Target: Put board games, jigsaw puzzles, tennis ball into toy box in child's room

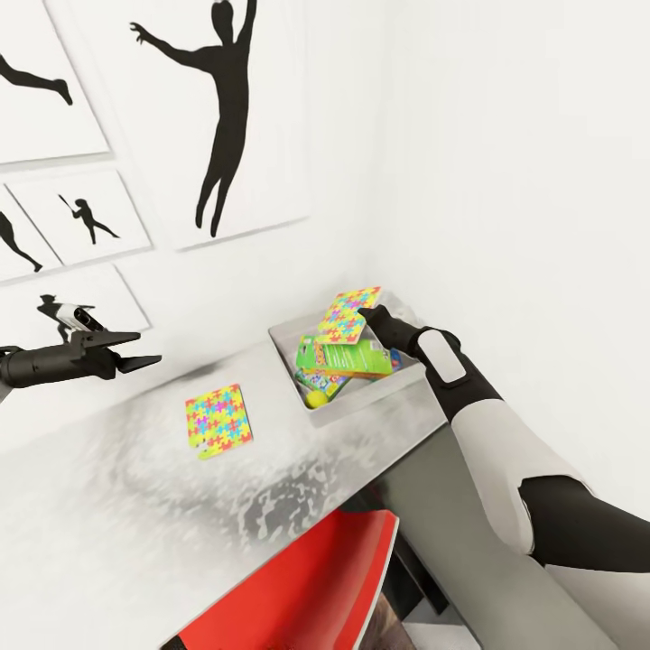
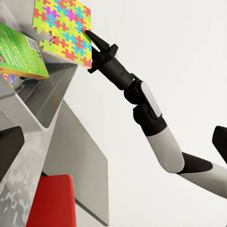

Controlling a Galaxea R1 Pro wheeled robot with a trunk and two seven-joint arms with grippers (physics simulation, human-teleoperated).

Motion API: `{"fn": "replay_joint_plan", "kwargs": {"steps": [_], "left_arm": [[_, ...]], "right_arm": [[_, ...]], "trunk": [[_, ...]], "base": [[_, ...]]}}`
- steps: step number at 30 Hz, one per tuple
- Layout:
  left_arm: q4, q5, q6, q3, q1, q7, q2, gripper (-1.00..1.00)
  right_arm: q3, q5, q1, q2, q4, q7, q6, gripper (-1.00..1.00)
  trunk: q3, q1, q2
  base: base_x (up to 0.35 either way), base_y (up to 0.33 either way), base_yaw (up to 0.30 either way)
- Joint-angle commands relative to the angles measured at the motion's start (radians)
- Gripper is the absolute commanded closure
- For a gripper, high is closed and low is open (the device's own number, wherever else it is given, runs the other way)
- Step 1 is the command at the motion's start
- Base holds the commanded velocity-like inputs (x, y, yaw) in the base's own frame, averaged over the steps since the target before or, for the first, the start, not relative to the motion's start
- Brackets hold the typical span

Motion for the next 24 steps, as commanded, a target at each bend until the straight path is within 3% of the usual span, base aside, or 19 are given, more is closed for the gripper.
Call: {"fn": "replay_joint_plan", "kwargs": {"steps": [1, 24], "left_arm": [[0.001, 0.0, 0.011, -0.005, -0.002, -0.008, 0.001, -1.0], [0.001, 0.0, 0.011, -0.005, -0.002, -0.008, 0.001, -1.0]], "right_arm": [[0.0, -0.002, -0.001, 0.0, 0.0, 0.0, 0.002, 1.0], [0.0, 0.002, -0.001, 0.001, -0.001, 0.003, 0.002, 1.0]], "trunk": [[-0.003, 0.001, -0.002], [-0.041, 0.001, -0.002]], "base": [[0.0, 0.0, 0.0], [0.0, 0.0, 0.0]]}}
